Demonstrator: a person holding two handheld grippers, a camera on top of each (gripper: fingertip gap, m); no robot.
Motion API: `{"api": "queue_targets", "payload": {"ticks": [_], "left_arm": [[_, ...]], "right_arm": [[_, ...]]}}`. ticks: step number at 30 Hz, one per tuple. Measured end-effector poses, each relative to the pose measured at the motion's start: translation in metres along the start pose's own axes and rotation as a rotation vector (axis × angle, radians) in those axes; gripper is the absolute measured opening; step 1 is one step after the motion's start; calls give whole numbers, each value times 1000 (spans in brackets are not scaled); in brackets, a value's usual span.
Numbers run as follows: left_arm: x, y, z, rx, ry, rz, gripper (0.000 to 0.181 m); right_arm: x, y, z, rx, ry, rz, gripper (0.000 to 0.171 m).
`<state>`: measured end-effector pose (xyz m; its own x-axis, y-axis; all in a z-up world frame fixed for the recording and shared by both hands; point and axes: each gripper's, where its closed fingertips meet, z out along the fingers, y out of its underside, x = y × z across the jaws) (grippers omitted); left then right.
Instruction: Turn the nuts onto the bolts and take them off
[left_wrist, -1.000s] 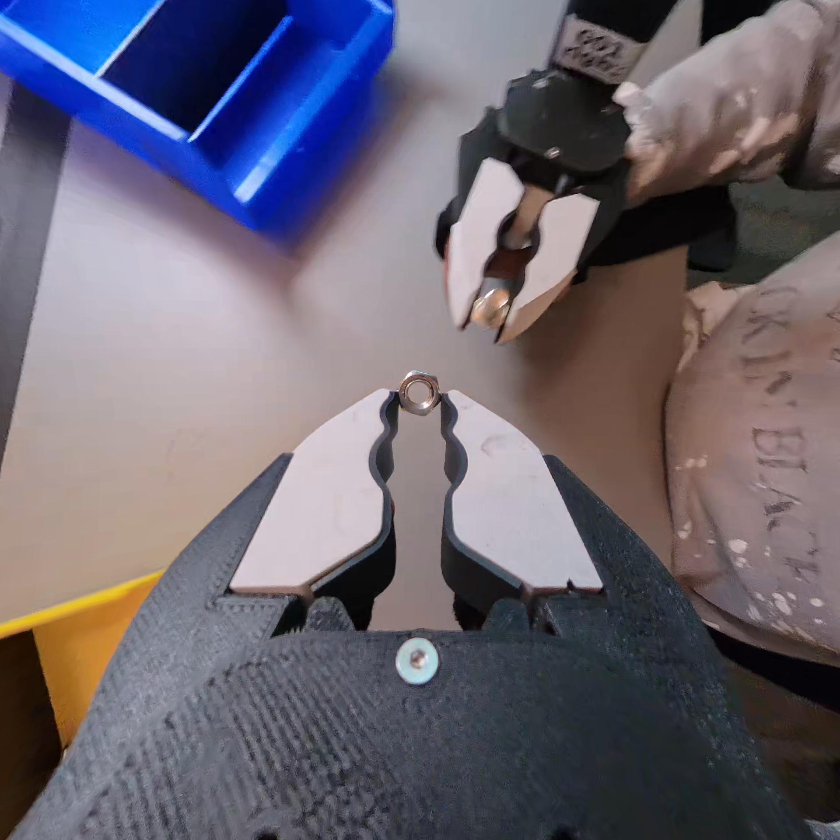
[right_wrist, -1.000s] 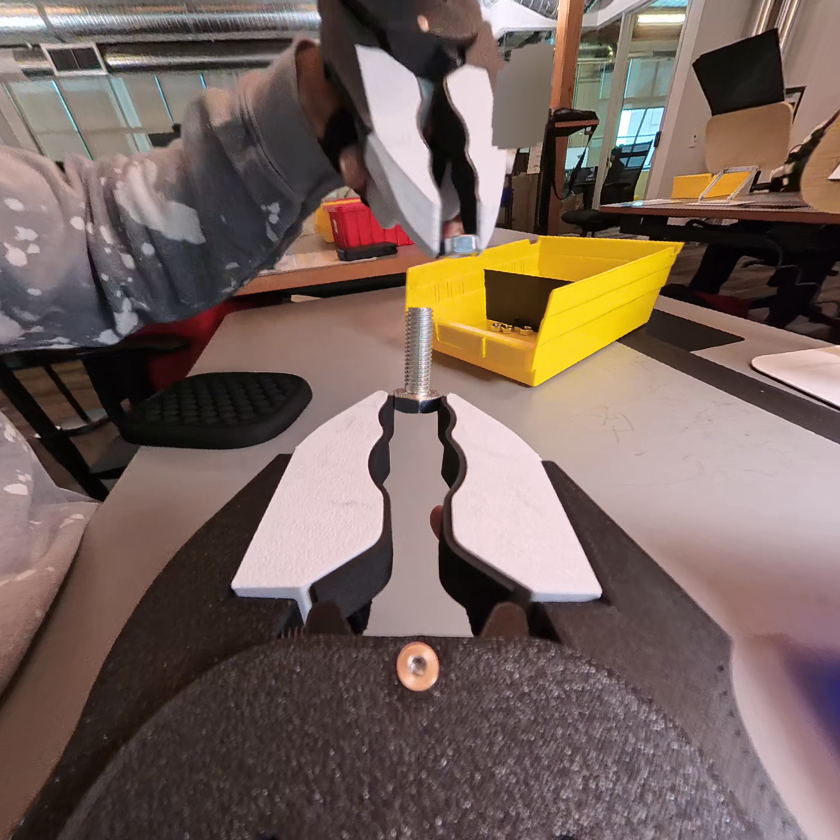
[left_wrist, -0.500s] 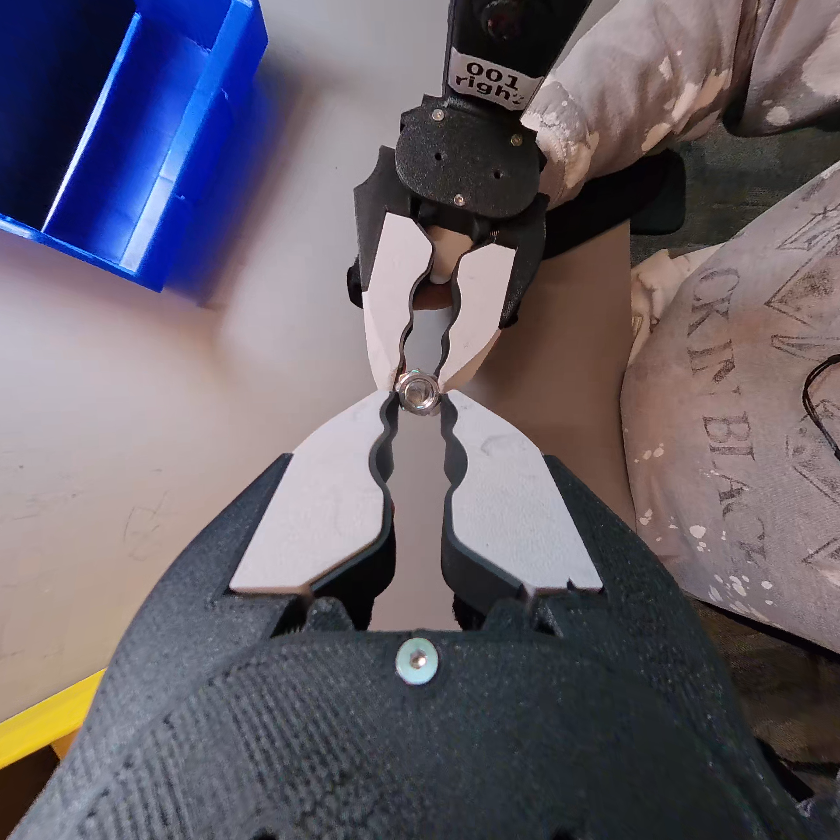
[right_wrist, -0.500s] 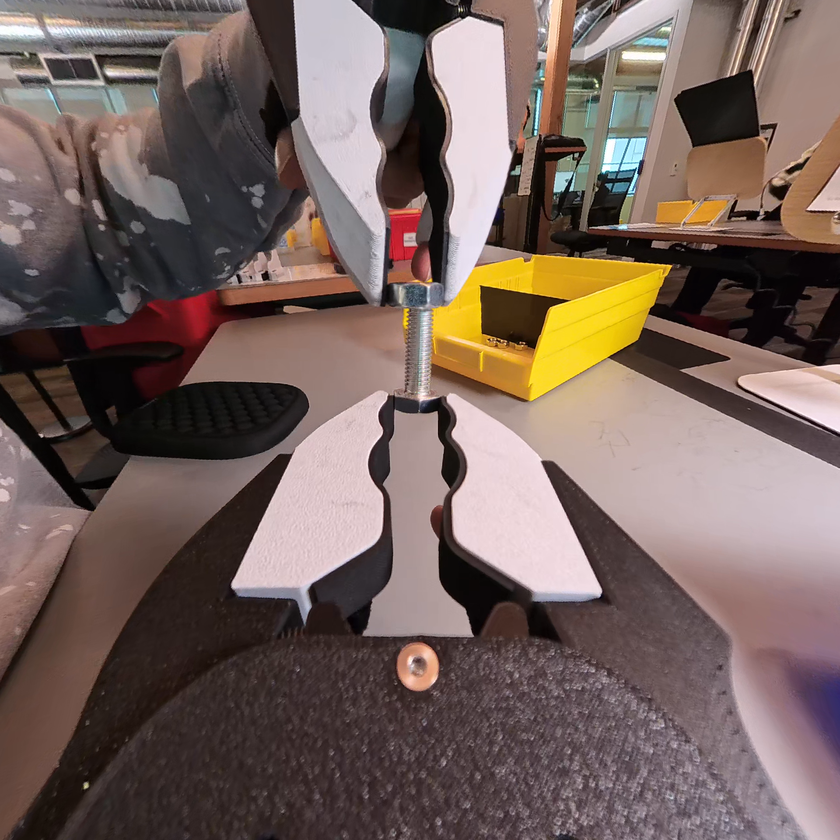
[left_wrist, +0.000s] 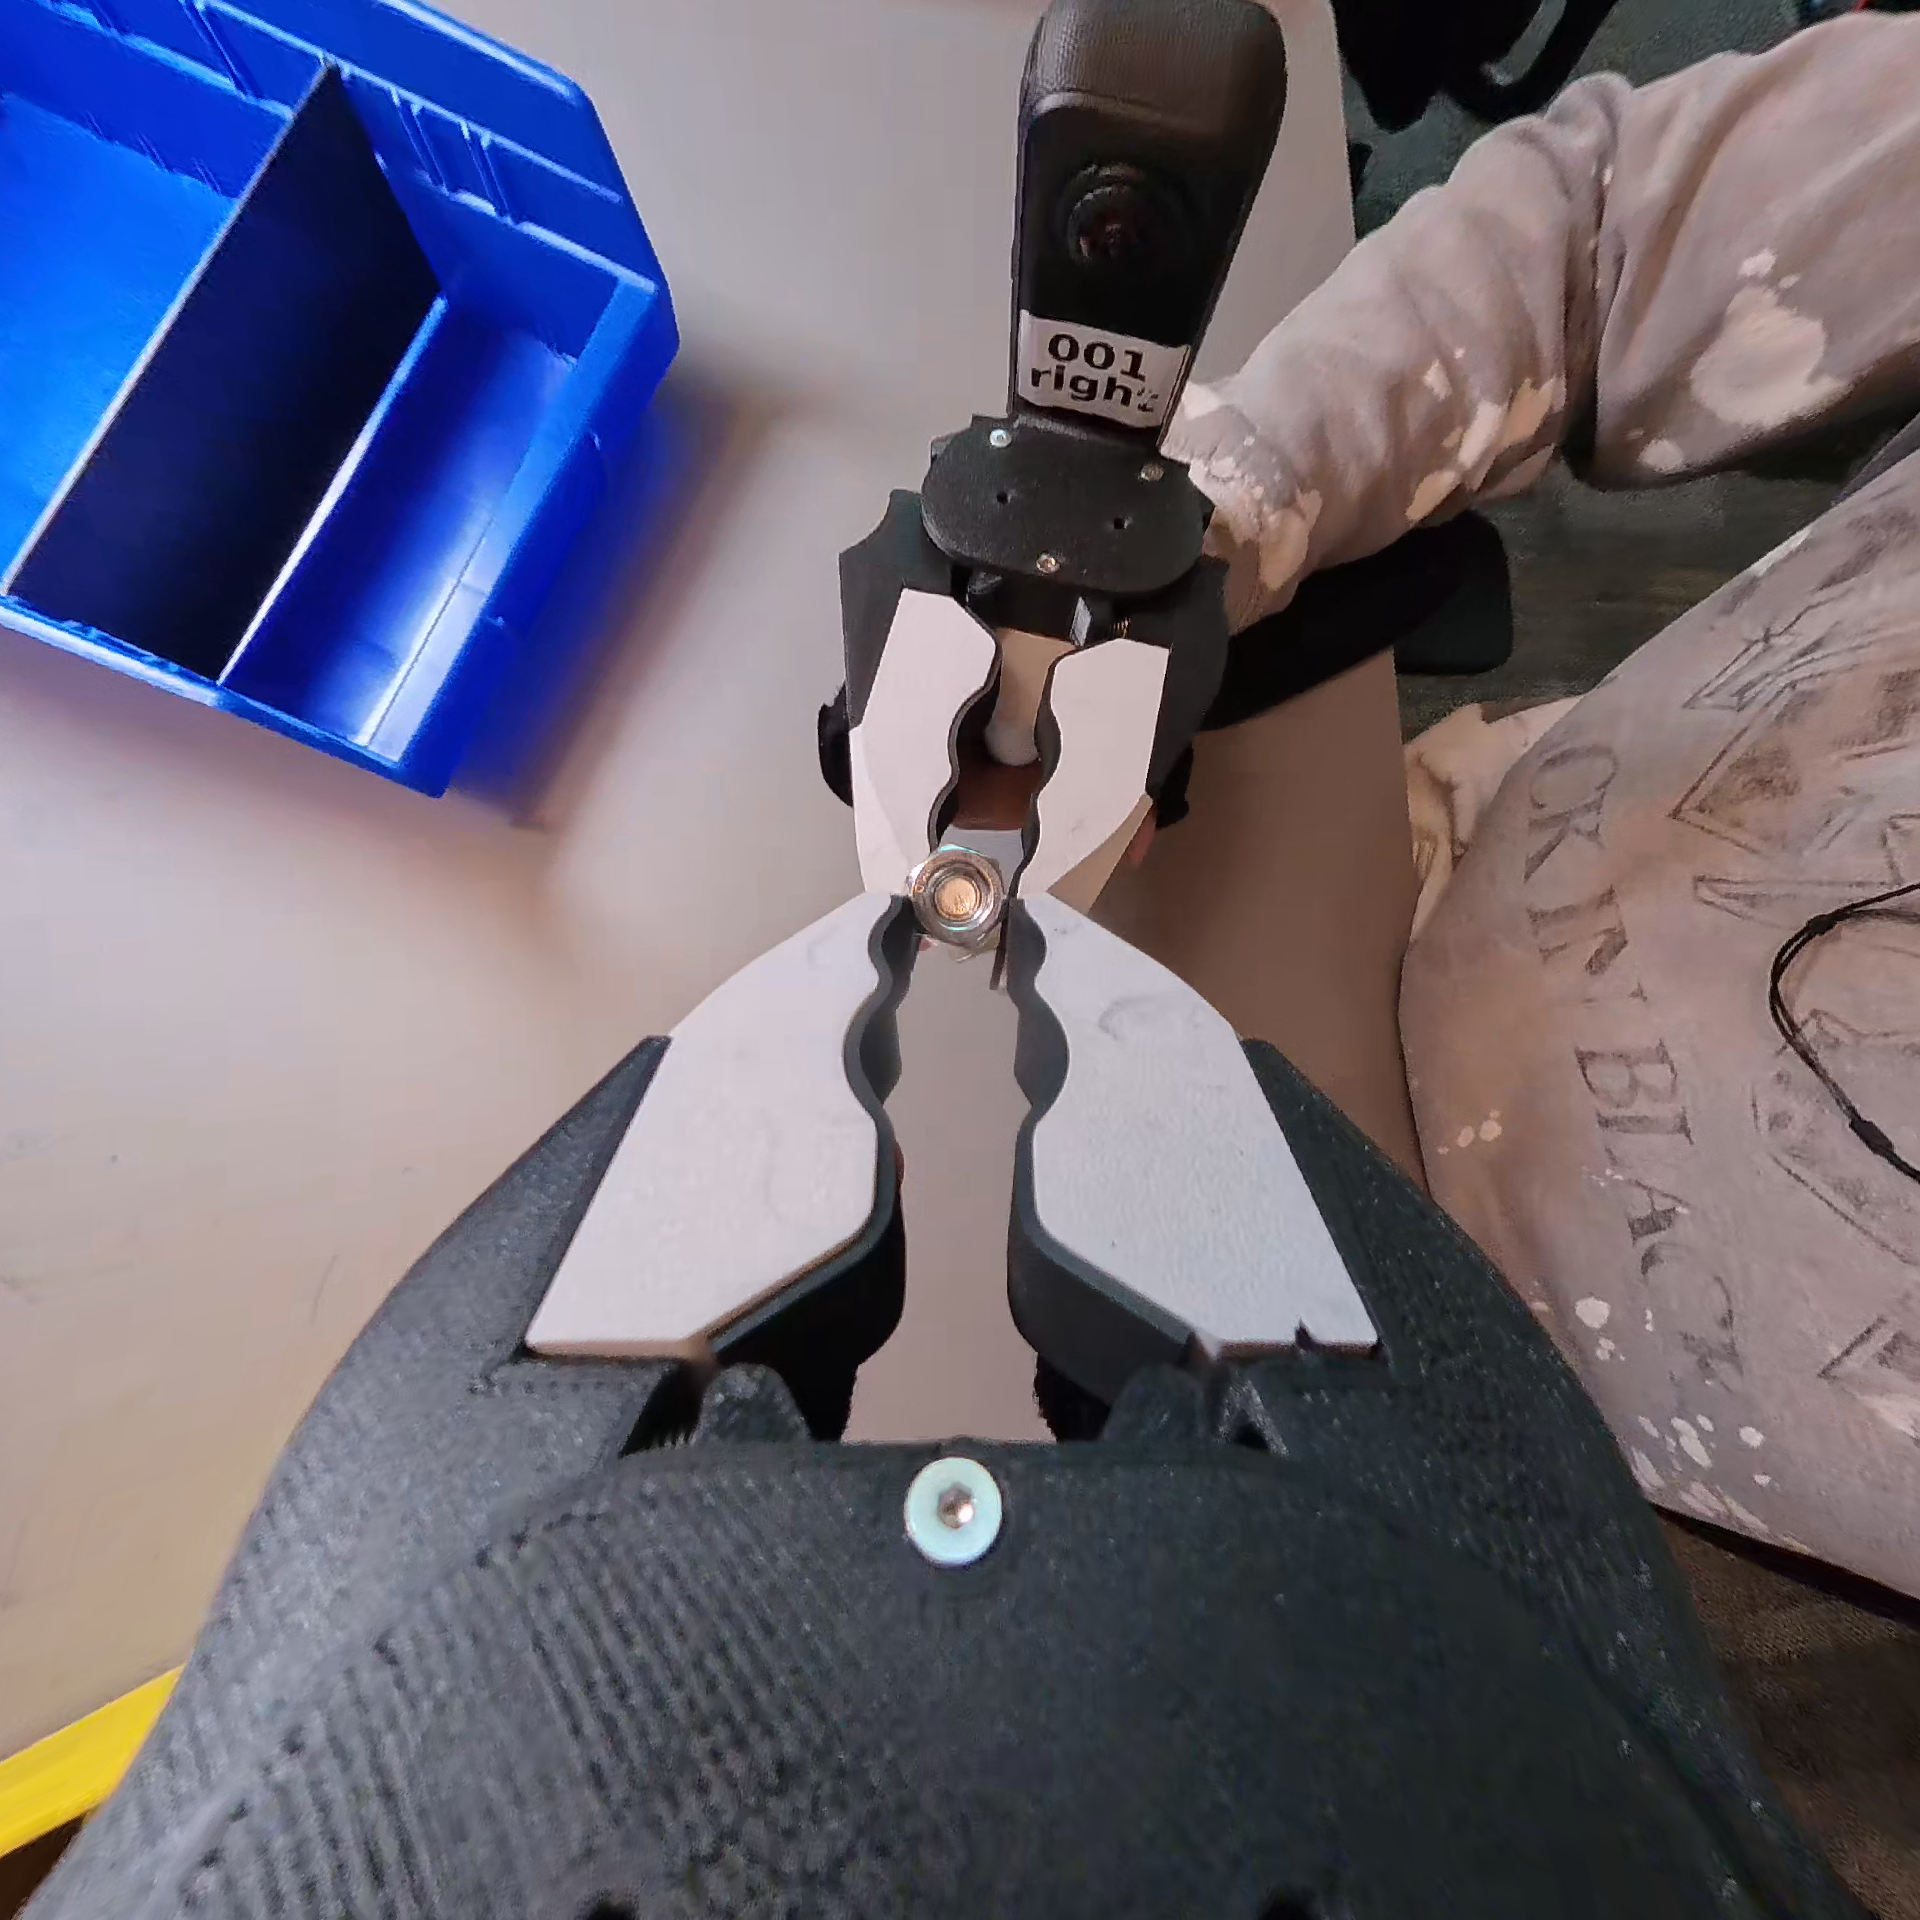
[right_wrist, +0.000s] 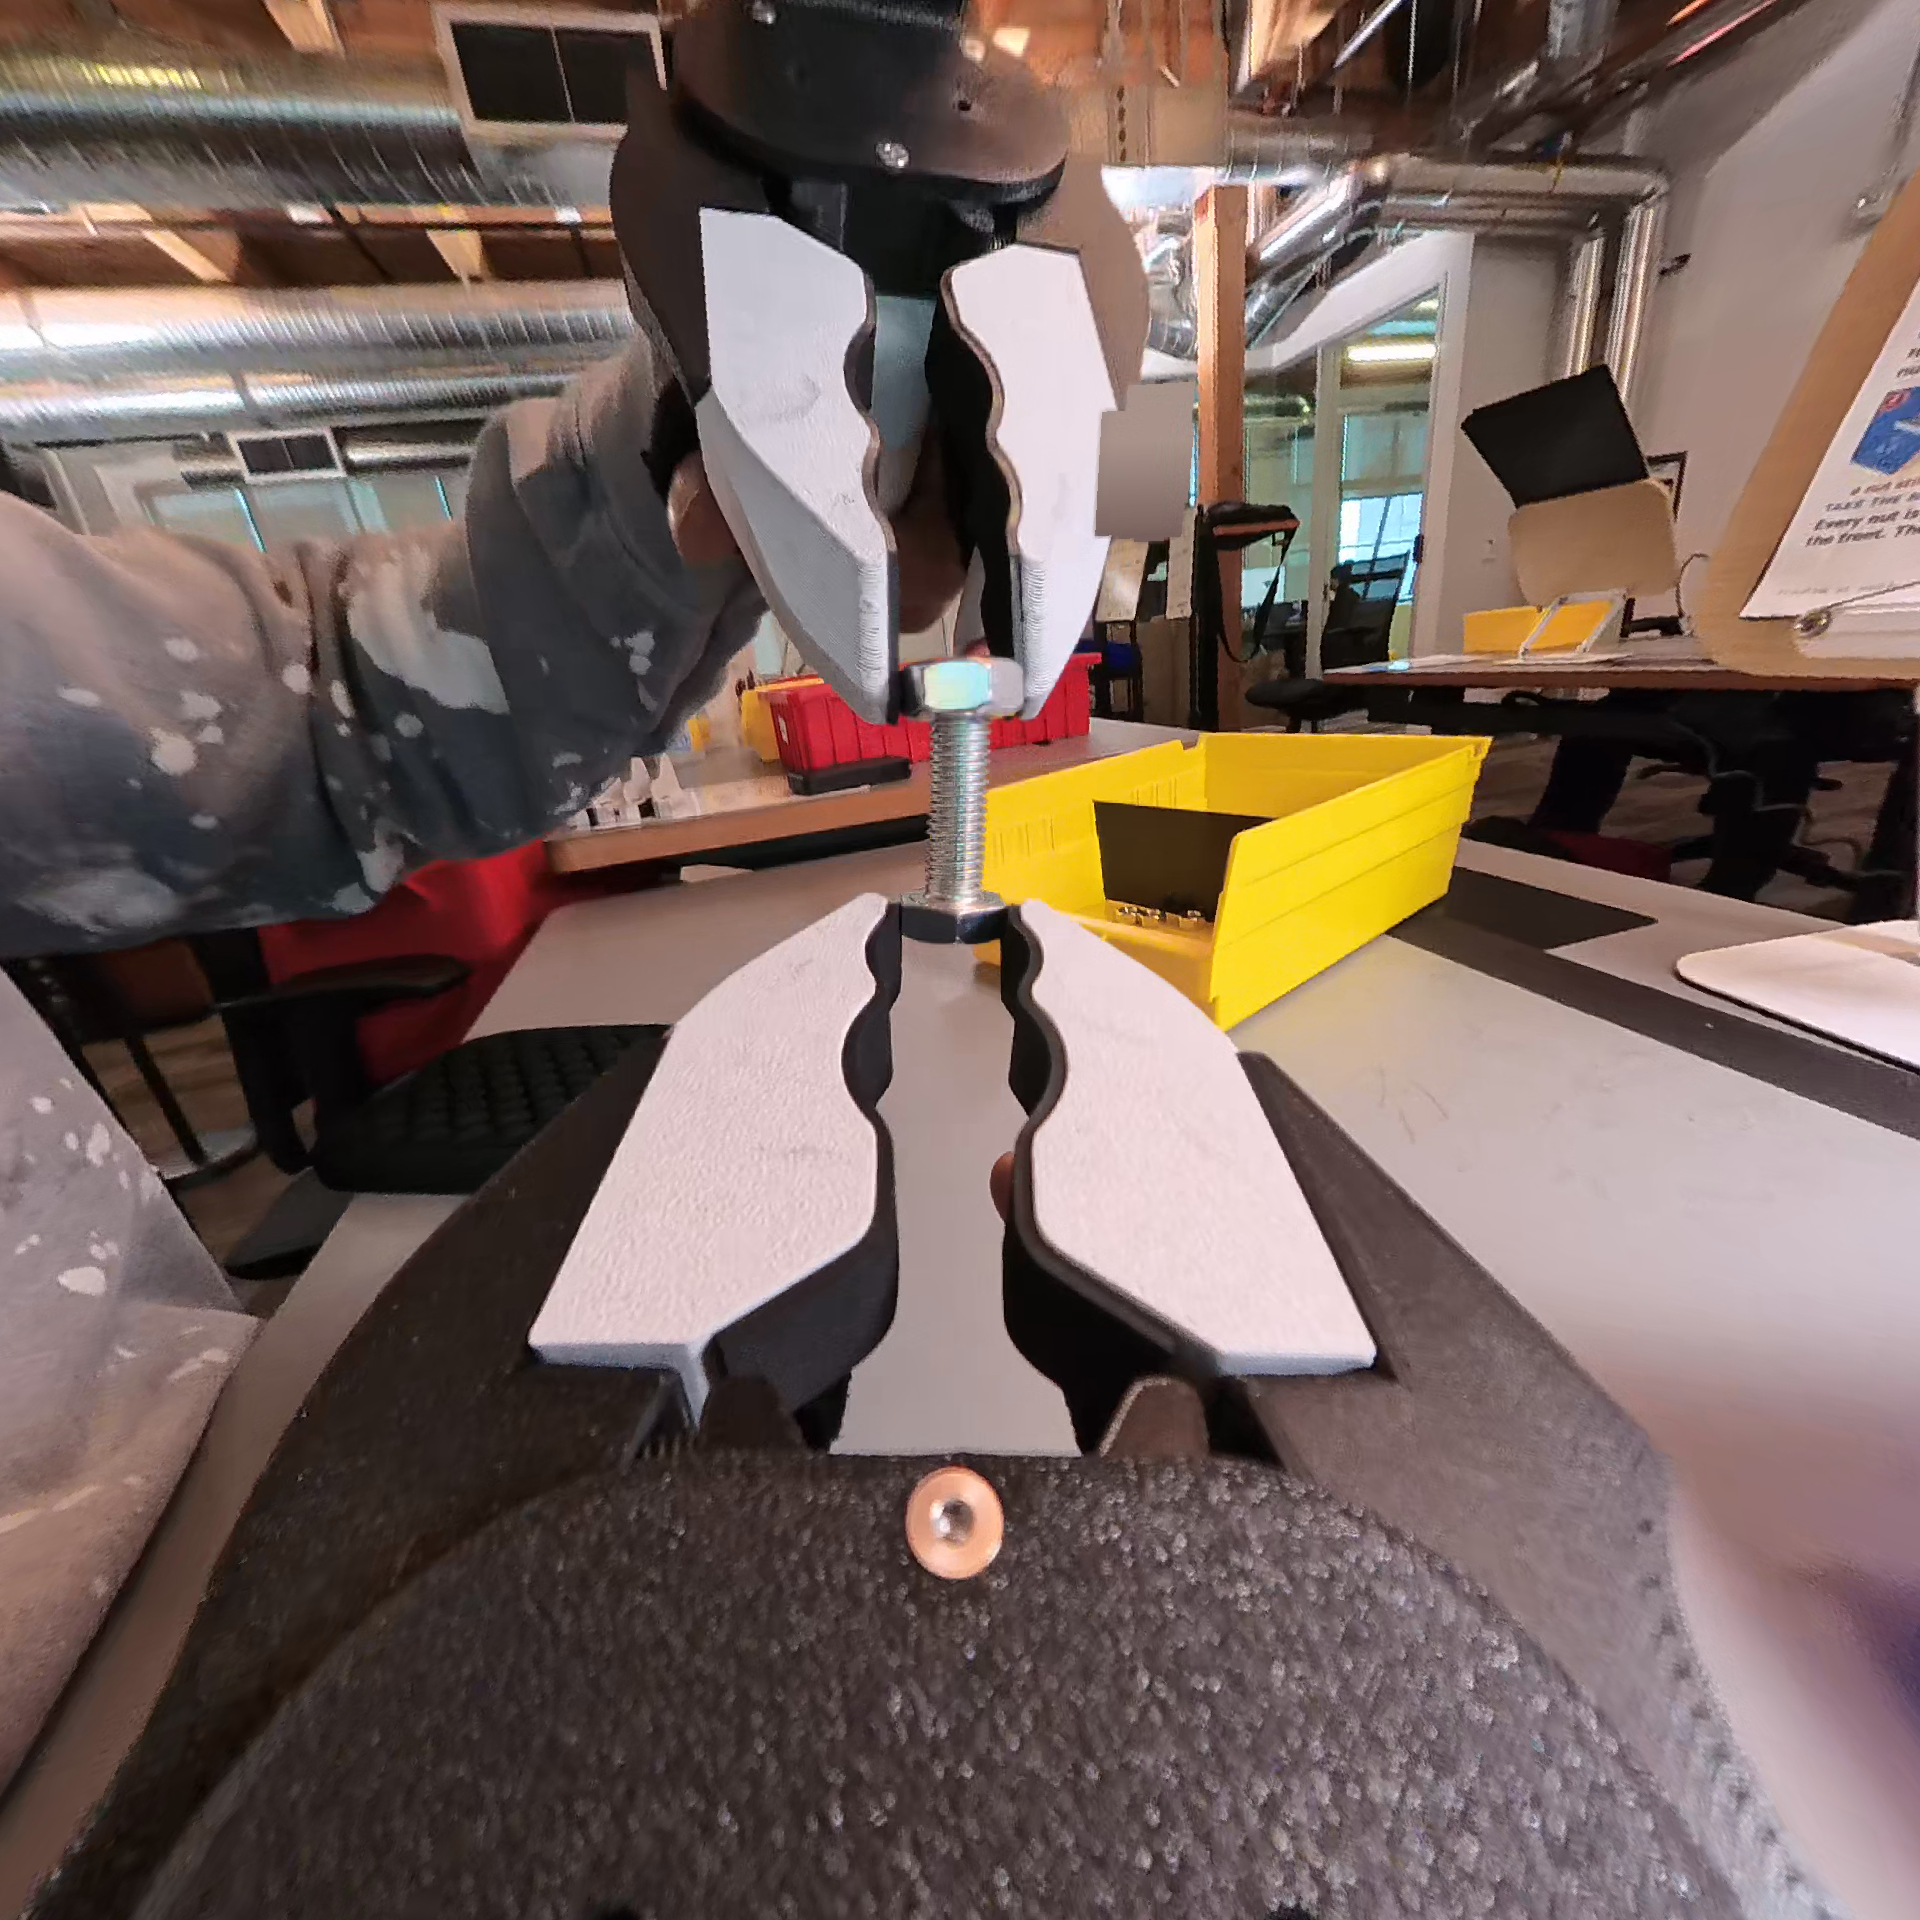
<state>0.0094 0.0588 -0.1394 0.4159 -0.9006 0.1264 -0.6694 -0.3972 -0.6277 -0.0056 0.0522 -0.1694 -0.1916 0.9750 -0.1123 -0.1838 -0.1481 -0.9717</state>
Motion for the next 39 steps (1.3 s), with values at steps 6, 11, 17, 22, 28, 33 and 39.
{"api": "queue_targets", "payload": {"ticks": [6, 11, 17, 22, 28, 33, 39], "left_arm": [[4, 2, 1, -32, 0, 15, 18], [6, 7, 3, -83, 4, 19, 18], [8, 13, 3, -99, 8, 21, 19], [7, 12, 3, -64, 6, 21, 20], [6, 10, 0, -6, 0, 22, 25], [7, 4, -3, 149, -37, 49, 29], [2, -8, -8, 532, -124, 67, 32]], "right_arm": [[0, 1, 0, -27, 19, -66, 18], [-1, 6, 2, -66, 28, -113, 18], [-4, 12, 4, -93, 6, -102, 18], [-5, 10, 4, -82, 1, -92, 18], [-4, 11, 4, -81, 4, -91, 18], [-2, 9, 3, -76, 17, -91, 18], [5, 5, -1, -66, 51, -89, 18]]}}
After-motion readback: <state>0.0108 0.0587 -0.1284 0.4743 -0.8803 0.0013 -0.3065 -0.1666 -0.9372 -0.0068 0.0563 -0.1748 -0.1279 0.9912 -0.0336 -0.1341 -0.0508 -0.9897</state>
